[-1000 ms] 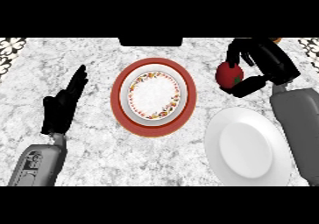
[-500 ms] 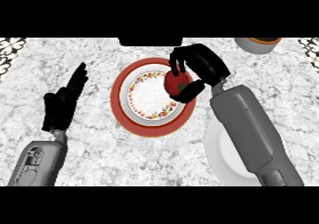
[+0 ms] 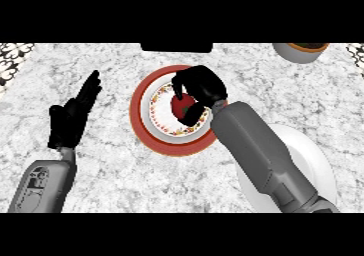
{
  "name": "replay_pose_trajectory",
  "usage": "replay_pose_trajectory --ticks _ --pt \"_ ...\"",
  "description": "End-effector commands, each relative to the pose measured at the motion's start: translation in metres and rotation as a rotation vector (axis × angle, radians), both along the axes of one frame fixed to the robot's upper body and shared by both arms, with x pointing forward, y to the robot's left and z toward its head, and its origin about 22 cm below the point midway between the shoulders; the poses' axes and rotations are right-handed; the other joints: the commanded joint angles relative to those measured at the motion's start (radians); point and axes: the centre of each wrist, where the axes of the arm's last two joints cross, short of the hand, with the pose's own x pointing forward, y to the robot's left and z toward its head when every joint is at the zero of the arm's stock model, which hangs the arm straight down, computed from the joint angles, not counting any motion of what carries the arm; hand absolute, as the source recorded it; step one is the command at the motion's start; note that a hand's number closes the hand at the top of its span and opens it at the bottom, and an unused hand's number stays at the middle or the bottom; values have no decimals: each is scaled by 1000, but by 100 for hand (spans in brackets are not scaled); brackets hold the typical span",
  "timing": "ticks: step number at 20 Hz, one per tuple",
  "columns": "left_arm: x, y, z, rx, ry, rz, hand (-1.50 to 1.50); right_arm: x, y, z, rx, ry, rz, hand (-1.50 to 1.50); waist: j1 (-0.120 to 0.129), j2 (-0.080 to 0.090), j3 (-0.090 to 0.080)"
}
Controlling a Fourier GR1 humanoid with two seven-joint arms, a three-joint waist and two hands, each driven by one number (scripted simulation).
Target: Pick the tomato from the plate and place it in the plate
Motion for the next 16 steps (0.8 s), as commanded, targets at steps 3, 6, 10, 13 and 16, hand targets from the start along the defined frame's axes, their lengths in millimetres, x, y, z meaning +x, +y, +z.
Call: replay_pose_trajectory --ticks 3,6,10,13,16 --pt "5 -6 4 -3 -3 -39 0 7 0 -24 29 177 -94 -150 31 9 1" --pt "7 -10 -4 4 -33 -33 0 -2 5 -37 85 170 -83 -150 40 11 0" --pt "5 -10 1 6 -9 -26 0 -2 -3 -48 191 194 -49 -150 39 11 1" --pt "6 -14 -2 8 -13 -34 0 -7 -6 -50 390 236 -53 -150 38 11 2" --pt "12 -11 6 -12 -3 -22 0 4 -1 -23 535 223 -92 -150 13 4 1"
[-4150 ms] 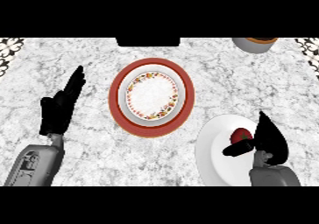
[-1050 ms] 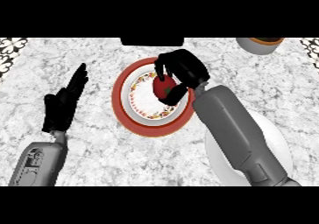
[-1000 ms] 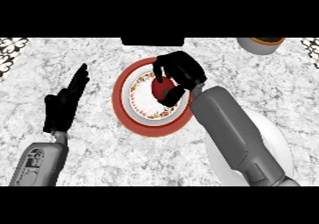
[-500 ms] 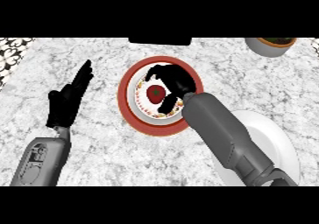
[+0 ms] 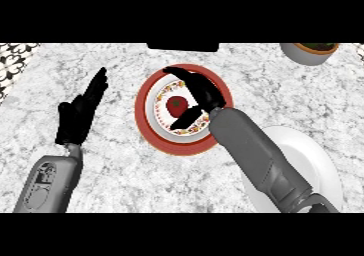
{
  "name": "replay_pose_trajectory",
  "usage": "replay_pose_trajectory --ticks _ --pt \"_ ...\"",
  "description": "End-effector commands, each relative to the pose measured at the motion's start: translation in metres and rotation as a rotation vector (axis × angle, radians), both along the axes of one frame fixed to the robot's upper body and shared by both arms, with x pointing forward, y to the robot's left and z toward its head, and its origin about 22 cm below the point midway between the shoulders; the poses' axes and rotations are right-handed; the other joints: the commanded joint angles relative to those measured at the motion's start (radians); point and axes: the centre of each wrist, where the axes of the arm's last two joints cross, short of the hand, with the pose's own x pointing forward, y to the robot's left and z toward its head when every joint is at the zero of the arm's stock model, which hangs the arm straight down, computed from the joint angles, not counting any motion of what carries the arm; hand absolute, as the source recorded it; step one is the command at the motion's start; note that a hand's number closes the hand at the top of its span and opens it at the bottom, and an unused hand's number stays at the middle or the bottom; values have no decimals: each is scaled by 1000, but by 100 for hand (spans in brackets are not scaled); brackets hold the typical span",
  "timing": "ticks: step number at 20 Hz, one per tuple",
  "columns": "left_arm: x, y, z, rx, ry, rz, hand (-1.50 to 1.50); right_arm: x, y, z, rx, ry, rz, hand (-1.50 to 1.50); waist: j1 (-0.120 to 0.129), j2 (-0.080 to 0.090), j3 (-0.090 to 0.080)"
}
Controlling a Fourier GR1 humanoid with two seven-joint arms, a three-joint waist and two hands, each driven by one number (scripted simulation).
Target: Pick the tomato from the plate and place it in the plate
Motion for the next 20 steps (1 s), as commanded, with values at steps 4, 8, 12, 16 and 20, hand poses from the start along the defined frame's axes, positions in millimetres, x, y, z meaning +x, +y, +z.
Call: replay_pose_trajectory --ticks 4,8,12,16,20 --pt "-7 18 -5 -4 5 58 0 12 -20 4 298 32 -144 -150 -41 -8 -1" --pt "-7 12 -1 15 12 53 0 35 -81 19 323 31 -230 -150 -52 -10 -1" --pt "-19 12 -5 -11 11 41 0 41 -141 22 392 38 -282 -150 -48 -9 0" --pt "-25 3 -4 -5 7 44 0 44 -193 29 391 26 -269 -150 -41 -7 0" --pt "-20 8 4 1 7 37 0 41 -218 26 346 53 -239 -150 -41 -7 0"
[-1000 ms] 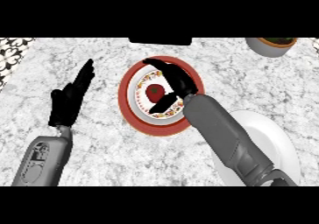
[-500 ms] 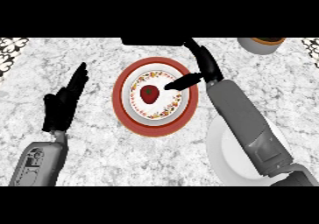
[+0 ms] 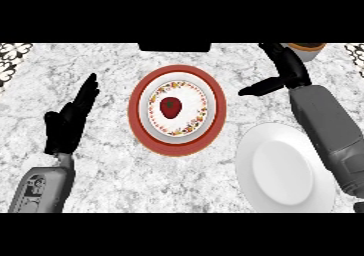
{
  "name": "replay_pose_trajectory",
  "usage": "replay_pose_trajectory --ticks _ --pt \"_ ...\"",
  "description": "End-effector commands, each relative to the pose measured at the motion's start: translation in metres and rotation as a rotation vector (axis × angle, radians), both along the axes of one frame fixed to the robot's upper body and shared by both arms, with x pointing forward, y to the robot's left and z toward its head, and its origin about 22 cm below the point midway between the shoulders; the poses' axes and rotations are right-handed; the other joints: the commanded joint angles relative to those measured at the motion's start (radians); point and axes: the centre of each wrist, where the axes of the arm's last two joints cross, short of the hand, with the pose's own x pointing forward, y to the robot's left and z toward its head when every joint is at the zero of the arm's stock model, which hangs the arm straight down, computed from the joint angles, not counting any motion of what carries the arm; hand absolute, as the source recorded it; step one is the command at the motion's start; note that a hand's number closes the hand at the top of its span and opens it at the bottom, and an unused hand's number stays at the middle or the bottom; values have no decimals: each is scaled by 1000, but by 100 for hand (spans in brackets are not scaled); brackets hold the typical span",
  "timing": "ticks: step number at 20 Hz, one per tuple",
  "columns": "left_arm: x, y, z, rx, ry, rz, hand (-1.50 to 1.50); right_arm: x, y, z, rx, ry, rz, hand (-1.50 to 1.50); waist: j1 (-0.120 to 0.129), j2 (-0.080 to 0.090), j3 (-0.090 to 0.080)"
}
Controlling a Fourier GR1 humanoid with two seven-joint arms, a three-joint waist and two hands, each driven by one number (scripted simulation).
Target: Pick the tomato from the plate and place it in the plate
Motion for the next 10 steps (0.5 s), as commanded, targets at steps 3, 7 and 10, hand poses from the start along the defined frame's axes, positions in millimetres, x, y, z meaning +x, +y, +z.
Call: replay_pose_trajectory --ticks 3,7,10 --pt "5 4 13 2 -10 -2 0 -4 -61 10 -24 -13 1 -150 9 4 0" --pt "9 -10 -3 9 -11 -27 0 -10 -75 2 23 -25 -9 -150 21 13 1" --pt "4 -10 5 -7 1 -16 0 -12 -68 -8 9 -14 -7 -150 17 6 1"
